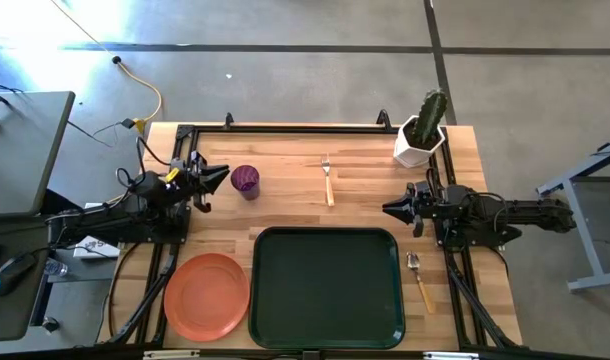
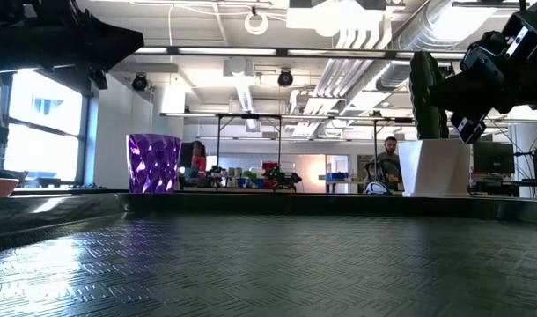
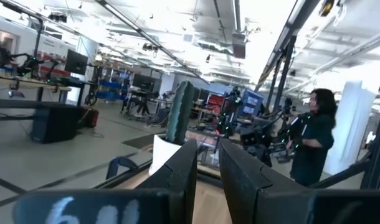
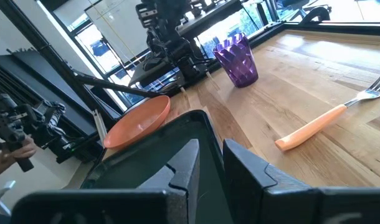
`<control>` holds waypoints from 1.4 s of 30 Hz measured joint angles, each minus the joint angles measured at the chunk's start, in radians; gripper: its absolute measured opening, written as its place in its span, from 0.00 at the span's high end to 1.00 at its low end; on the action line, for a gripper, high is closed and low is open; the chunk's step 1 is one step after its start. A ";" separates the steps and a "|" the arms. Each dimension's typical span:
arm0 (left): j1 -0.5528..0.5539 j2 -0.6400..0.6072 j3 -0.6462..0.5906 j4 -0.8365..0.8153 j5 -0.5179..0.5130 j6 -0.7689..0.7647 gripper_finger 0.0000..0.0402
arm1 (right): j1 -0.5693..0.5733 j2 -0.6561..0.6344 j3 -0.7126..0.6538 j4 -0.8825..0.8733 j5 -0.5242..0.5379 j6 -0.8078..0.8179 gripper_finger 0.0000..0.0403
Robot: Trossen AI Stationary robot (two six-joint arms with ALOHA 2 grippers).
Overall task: Pick and place plate/cup/fork/spoon on tray
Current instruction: Put the violet cup on the dark green tray
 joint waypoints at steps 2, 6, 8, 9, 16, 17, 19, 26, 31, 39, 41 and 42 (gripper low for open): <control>0.000 0.000 0.000 0.002 -0.005 -0.016 0.86 | 0.000 0.000 0.000 0.000 0.000 0.000 0.84; 0.000 0.000 0.000 0.002 -0.007 -0.049 0.86 | 0.000 0.000 0.000 0.000 0.000 0.000 0.84; 0.000 0.000 0.000 0.002 -0.007 -0.049 0.86 | 0.000 0.000 0.000 0.000 0.000 0.000 0.84; 0.000 0.000 0.000 0.002 -0.007 -0.049 0.86 | 0.000 0.000 0.000 0.000 0.000 0.000 0.84; 0.000 0.000 0.000 0.021 0.019 -0.061 0.79 | 0.000 0.000 0.000 0.000 0.000 0.000 0.84; 0.000 0.000 0.000 0.020 0.019 -0.052 0.77 | 0.000 0.000 0.000 0.000 0.000 0.000 0.84; 0.000 0.000 0.000 0.022 0.018 -0.040 0.73 | 0.000 0.000 0.000 0.000 0.000 0.000 0.84; 0.000 0.001 0.018 0.040 0.013 -0.052 0.66 | 0.000 0.000 0.000 0.000 0.000 0.000 0.84; 0.000 0.027 0.109 0.040 0.012 0.044 0.66 | 0.000 0.000 0.000 0.000 0.000 0.000 0.84; 0.000 0.217 0.378 -0.400 0.011 0.160 0.66 | 0.000 0.000 0.000 0.000 0.000 0.000 0.84; 0.000 0.273 0.445 -0.512 0.012 0.176 0.66 | 0.000 0.000 0.000 0.000 0.000 0.000 0.84; 0.000 0.300 0.476 -0.560 0.012 0.179 0.66 | 0.000 0.000 0.000 0.000 0.000 0.000 0.84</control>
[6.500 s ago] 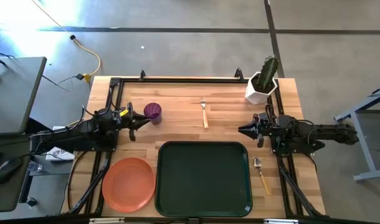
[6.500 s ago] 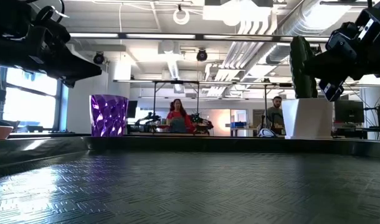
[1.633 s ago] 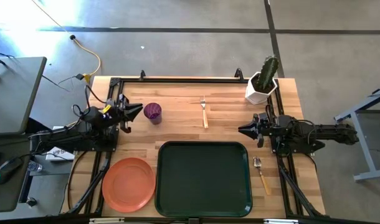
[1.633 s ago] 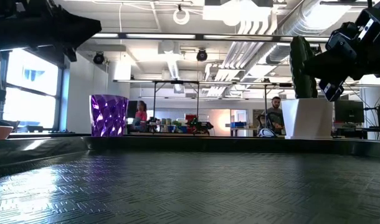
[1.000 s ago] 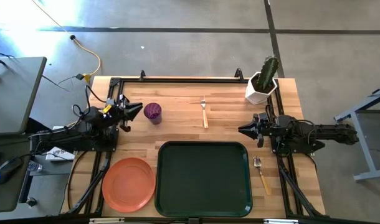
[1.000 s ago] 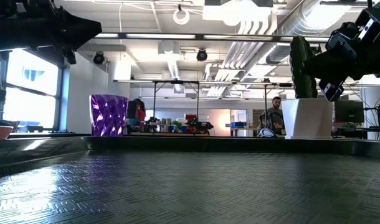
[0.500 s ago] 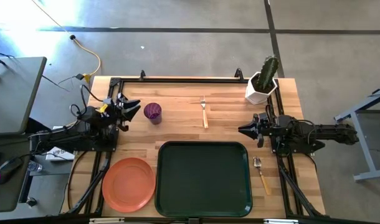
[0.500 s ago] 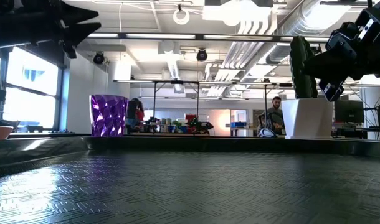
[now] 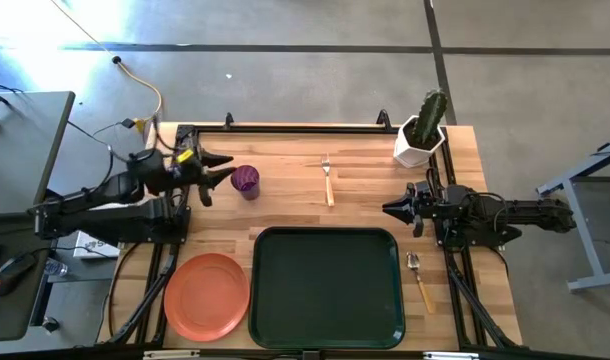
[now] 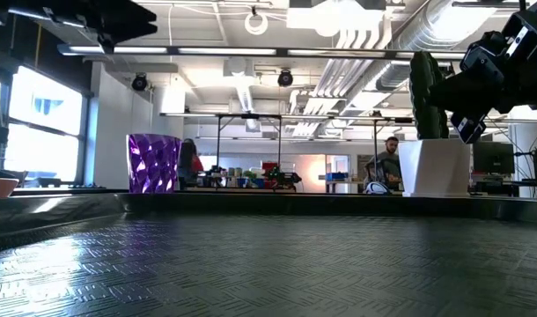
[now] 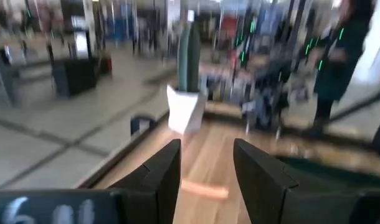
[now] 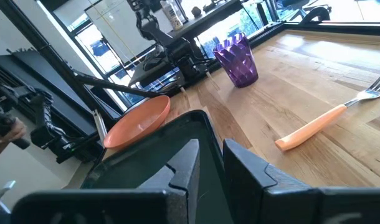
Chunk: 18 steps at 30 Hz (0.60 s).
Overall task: Pick and place plate/cup/fork/spoon on tray
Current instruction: Put the violet cup on the dark green tray
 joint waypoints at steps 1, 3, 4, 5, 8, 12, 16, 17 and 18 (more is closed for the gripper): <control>0.000 0.027 0.028 -0.045 0.000 0.001 0.66 | 0.000 0.000 0.000 0.000 0.000 0.000 0.84; 0.000 0.081 0.082 -0.126 0.000 0.004 0.66 | 0.000 0.000 0.000 0.000 0.000 0.000 0.84; 0.000 0.107 0.106 -0.164 0.000 0.010 0.66 | 0.000 0.000 0.000 0.000 0.000 0.000 0.84; 0.000 0.132 0.128 -0.205 0.000 0.017 0.66 | 0.000 0.000 0.000 0.000 0.000 0.000 0.84; 0.000 0.208 0.187 -0.297 0.000 0.017 0.66 | 0.000 0.000 0.000 0.000 0.000 0.000 0.84; 0.000 0.293 0.234 -0.362 0.000 0.017 0.66 | 0.000 0.000 0.000 0.000 0.000 0.000 0.84; 0.000 0.367 0.239 -0.369 0.000 0.017 0.66 | 0.000 0.000 0.000 0.000 0.000 0.000 0.84; 0.000 0.384 0.240 -0.370 0.000 0.016 0.66 | 0.000 0.000 0.000 0.000 0.000 0.000 0.84; 0.000 0.401 0.240 -0.376 0.000 0.009 0.66 | 0.000 0.000 0.000 0.000 0.000 0.000 0.84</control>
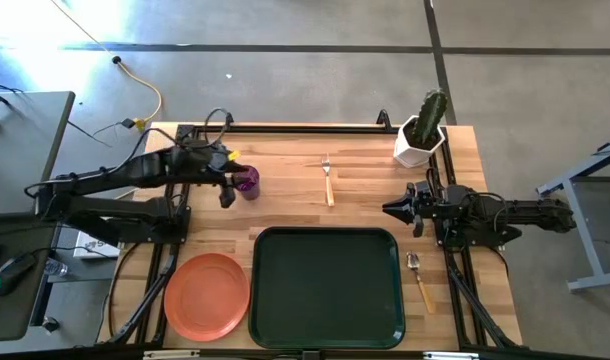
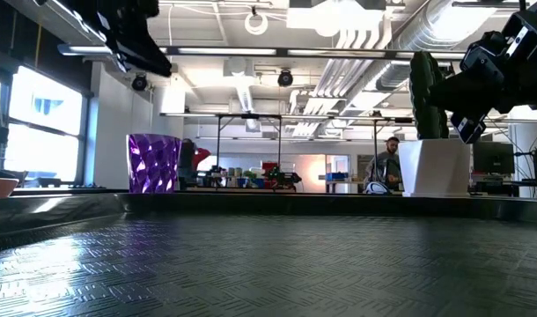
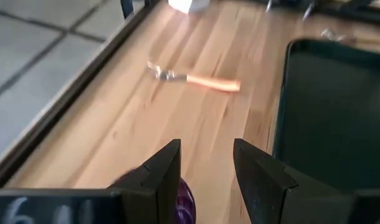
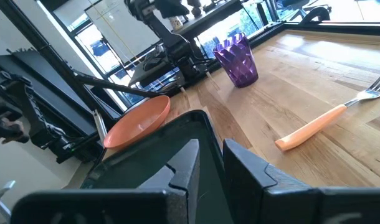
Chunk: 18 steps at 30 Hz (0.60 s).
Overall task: Pick and place plate/cup/fork/spoon on tray
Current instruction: Put the violet cup on the dark green tray
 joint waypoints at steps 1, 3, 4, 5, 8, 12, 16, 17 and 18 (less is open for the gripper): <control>0.000 0.018 0.000 -0.011 0.000 -0.008 0.66 | 0.000 0.000 0.000 0.000 0.000 0.000 0.84; 0.000 0.049 0.000 -0.025 0.000 -0.023 0.66 | 0.000 0.000 0.000 0.000 0.000 0.000 0.84; 0.000 0.064 0.000 -0.034 0.000 -0.032 0.66 | 0.000 0.000 0.000 0.000 0.000 0.000 0.84; 0.000 0.078 0.000 -0.042 0.000 -0.036 0.66 | 0.000 0.000 0.000 0.000 0.000 0.000 0.84; 0.000 0.117 0.000 -0.051 0.000 -0.042 0.66 | 0.000 0.000 0.000 0.000 0.000 0.000 0.84; 0.000 0.164 0.000 -0.051 0.001 -0.056 0.66 | 0.000 0.000 0.000 0.000 0.000 0.000 0.84; 0.000 0.210 0.000 -0.052 0.001 -0.063 0.66 | 0.000 0.000 0.000 0.000 0.000 0.000 0.84; 0.000 0.221 0.000 -0.053 0.000 -0.063 0.66 | 0.000 0.000 0.000 0.000 0.000 0.000 0.84; 0.000 0.232 0.000 -0.056 0.000 -0.066 0.66 | 0.000 0.000 0.000 0.000 0.000 0.000 0.84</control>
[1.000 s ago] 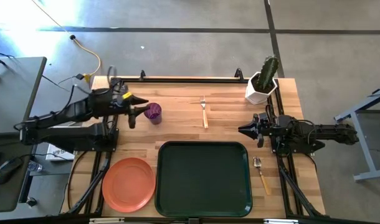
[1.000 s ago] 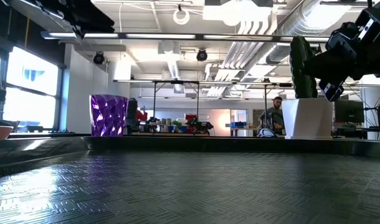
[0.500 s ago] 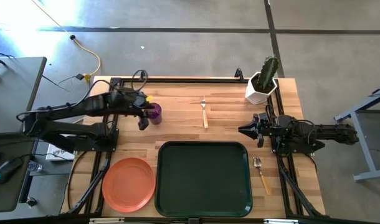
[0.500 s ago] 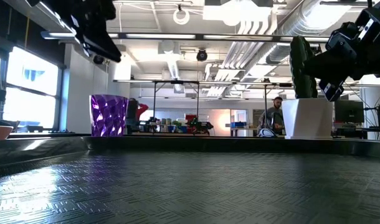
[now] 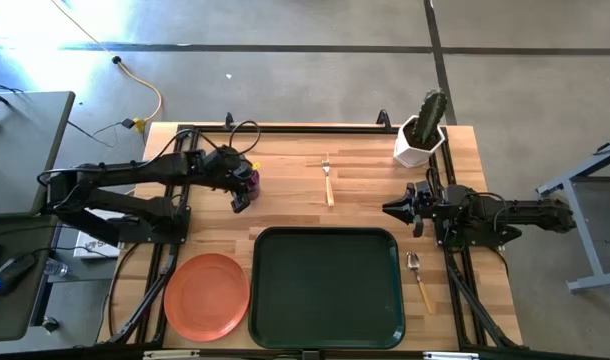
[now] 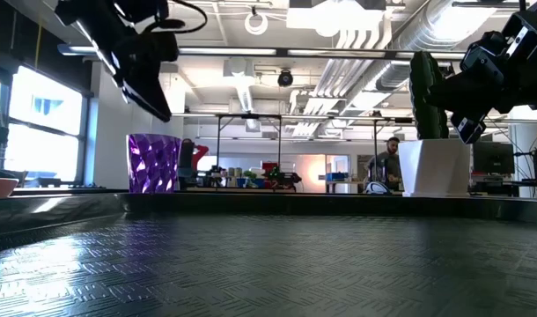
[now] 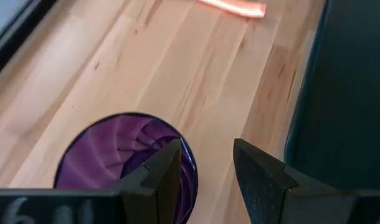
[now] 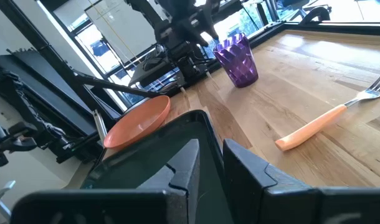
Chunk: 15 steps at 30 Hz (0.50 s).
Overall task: Pick and place plate/cup/fork/spoon on tray
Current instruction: Put the violet cup on the dark green tray
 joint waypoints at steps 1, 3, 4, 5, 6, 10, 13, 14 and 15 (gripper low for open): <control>0.000 0.013 0.000 -0.006 0.000 -0.007 0.66 | 0.000 0.000 0.000 0.000 0.000 0.000 0.84; 0.000 0.038 0.000 -0.014 0.000 -0.022 0.66 | 0.000 0.000 0.000 0.000 0.000 0.000 0.84; 0.000 0.050 0.000 -0.013 0.000 -0.024 0.66 | 0.000 0.000 0.000 0.000 0.000 0.000 0.84; 0.000 0.059 0.000 -0.013 -0.001 -0.024 0.66 | 0.000 0.000 0.000 0.000 0.000 0.000 0.84; 0.000 0.069 0.000 -0.013 -0.007 -0.026 0.66 | 0.000 0.000 0.000 0.000 0.000 0.000 0.84; 0.000 0.103 0.000 -0.013 -0.050 -0.050 0.66 | 0.000 0.000 0.000 0.000 0.000 0.000 0.84; 0.000 0.125 0.000 -0.013 -0.054 -0.050 0.66 | 0.000 0.000 0.000 0.000 0.000 0.000 0.84; 0.000 0.131 0.000 -0.013 -0.054 -0.050 0.66 | 0.000 0.000 0.000 0.000 0.000 0.000 0.84; 0.000 0.138 0.000 -0.012 -0.054 -0.050 0.66 | 0.000 0.000 0.000 0.000 0.000 0.000 0.84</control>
